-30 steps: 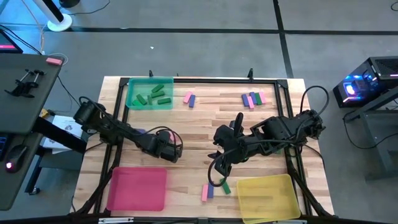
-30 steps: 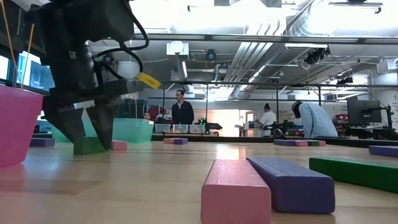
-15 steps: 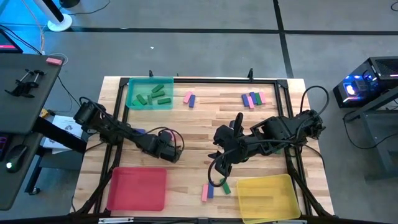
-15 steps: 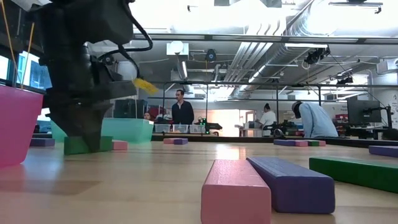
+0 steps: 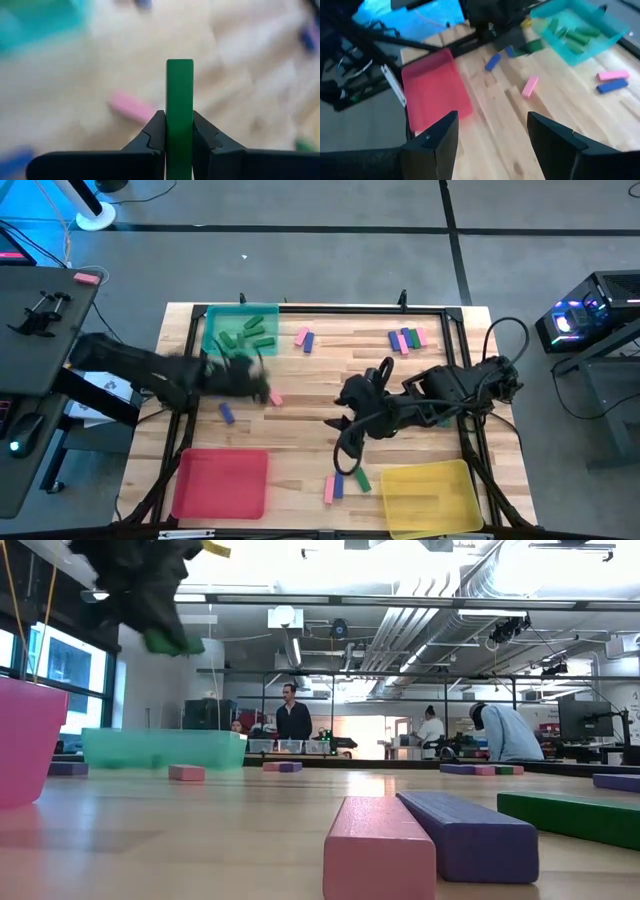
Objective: Sort blocks
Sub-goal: Put the green block into the blue bin
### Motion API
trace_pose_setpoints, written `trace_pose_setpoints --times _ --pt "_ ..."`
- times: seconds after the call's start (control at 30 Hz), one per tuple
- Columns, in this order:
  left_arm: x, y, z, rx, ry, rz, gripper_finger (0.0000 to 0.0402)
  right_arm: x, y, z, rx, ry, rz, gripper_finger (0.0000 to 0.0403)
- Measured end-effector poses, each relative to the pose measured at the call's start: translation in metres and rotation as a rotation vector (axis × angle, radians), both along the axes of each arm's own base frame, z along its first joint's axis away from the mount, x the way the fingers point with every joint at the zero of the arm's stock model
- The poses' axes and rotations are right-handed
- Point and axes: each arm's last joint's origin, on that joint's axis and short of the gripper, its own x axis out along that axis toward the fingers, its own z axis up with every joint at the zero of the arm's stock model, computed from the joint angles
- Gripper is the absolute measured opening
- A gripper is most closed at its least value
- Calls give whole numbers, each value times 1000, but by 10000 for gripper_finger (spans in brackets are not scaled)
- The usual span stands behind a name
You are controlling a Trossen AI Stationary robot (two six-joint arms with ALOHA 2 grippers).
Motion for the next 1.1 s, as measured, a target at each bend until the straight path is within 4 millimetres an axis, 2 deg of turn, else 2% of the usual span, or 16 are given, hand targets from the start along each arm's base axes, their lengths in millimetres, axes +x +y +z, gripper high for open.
trace_pose_setpoints --times 0.1,0.2,0.33,0.47,0.6,0.87,0.97,1.1 --pt "-15 40 16 85 -12 49 27 3 -4 2 1 -24 -18 210" --pt "-25 83 20 130 92 73 27 5 -8 2 19 -29 -42 210" --pt "-36 134 3 95 275 104 27 5 -8 2 26 -29 -44 210" --pt "-42 168 -19 0 387 97 27 4 -6 2 45 -31 -51 210" --pt "-40 183 -33 -49 421 81 30 3 -2 2 59 -33 -49 210" --pt "-29 194 -47 -26 467 -26 121 -1 6 2 91 -37 -49 210" --pt "-27 196 -43 -11 458 -32 145 -2 9 2 96 -37 -45 210" --pt "-22 198 -25 -26 403 -75 169 -3 11 2 113 -39 -54 210"
